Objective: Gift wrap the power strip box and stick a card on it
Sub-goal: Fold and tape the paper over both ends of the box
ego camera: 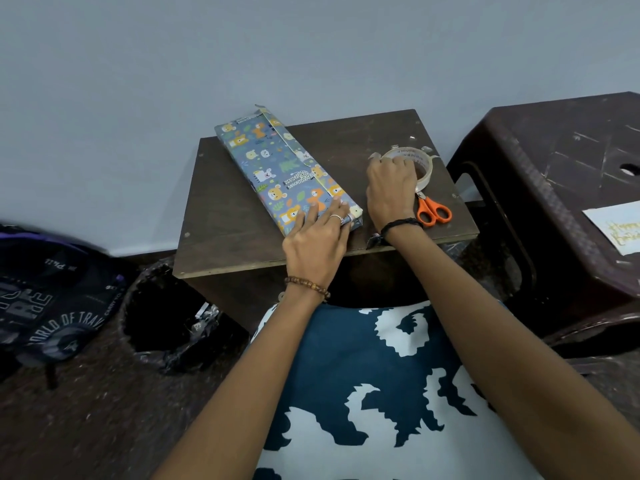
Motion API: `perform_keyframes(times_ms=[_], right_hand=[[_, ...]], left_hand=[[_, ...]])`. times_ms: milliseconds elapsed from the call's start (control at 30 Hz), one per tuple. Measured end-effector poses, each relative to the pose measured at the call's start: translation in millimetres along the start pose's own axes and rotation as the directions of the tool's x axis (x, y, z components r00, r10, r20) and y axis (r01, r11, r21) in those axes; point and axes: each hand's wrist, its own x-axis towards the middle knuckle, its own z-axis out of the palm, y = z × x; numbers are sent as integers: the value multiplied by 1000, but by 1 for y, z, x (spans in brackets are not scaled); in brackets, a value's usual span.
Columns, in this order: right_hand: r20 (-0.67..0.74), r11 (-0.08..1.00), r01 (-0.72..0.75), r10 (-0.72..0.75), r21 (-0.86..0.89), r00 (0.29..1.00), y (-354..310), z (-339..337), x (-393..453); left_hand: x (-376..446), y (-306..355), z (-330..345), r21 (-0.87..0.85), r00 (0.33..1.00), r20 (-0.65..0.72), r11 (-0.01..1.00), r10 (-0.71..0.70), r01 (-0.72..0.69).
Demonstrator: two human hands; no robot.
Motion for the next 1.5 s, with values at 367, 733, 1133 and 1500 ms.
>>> perform_keyframes(times_ms=[367,733,1133,1500], right_hand=[[-50,589,-124,269,798,962,34,-12,-22],[525,-451,-426,118,785,843,7,-24,-103],[617,-558,-464,115,689,779,-17,-29,-101],[615,-611,-410,164,677,771,-22,-28,-104]], left_hand=[[-2,-1,-3,-10,994,-108,1000,10,-11],[-3,-7,-4,-60,997,-76,998,27,-31],[-4,-10,1,-27,989,-135,997,67,-71],[-6,-10,0,-32,986,-150,996,71,-77]])
